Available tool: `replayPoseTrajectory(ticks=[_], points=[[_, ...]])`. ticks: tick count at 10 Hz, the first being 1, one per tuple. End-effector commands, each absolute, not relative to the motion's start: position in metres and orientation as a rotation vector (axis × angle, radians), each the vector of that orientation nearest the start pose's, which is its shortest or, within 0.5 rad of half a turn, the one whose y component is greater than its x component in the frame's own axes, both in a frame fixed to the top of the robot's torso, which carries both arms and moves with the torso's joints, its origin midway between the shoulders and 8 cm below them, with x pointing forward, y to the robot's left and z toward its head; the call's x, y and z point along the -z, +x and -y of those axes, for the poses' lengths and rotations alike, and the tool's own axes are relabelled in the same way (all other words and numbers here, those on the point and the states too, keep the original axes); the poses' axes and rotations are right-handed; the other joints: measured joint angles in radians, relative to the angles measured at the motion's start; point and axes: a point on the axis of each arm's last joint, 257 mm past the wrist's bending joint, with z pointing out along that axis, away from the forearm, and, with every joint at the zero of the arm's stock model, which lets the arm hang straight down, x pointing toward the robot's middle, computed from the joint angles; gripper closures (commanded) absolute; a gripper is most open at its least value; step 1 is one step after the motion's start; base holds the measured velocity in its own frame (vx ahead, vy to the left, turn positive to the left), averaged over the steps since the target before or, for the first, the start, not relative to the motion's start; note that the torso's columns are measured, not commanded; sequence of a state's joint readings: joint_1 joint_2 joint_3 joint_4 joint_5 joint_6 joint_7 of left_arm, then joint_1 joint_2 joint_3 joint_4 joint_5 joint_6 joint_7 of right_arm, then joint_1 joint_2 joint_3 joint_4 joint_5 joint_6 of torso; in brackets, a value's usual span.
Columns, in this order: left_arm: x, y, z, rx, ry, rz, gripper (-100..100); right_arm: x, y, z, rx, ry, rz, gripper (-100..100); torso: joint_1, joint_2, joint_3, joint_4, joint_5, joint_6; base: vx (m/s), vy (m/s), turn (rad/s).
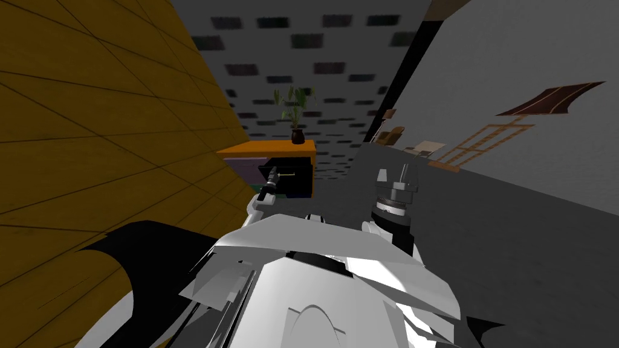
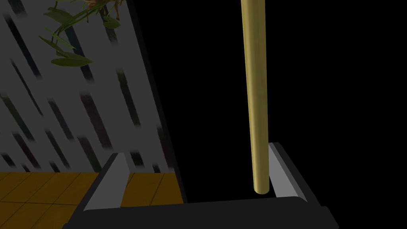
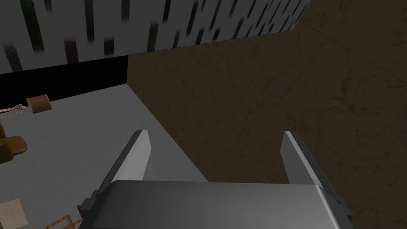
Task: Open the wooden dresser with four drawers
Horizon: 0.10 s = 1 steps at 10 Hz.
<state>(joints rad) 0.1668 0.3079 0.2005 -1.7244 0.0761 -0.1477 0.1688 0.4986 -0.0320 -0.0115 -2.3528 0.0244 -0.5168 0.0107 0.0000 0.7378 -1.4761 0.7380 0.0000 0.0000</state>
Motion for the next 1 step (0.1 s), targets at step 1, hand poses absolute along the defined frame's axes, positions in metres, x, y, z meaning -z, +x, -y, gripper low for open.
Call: replayPoseTrajectory(ticks=[1], points=[[0.1481, 0.4833, -0.4108, 1.09, -1.069, -1.002, 0, -0.0596, 0.3257, 0.271, -1.288, 0.54, -0.591, 0, 0.0, 0.0, 0.0, 0.0, 0.0, 0.0, 0.0, 0.0, 0.0]])
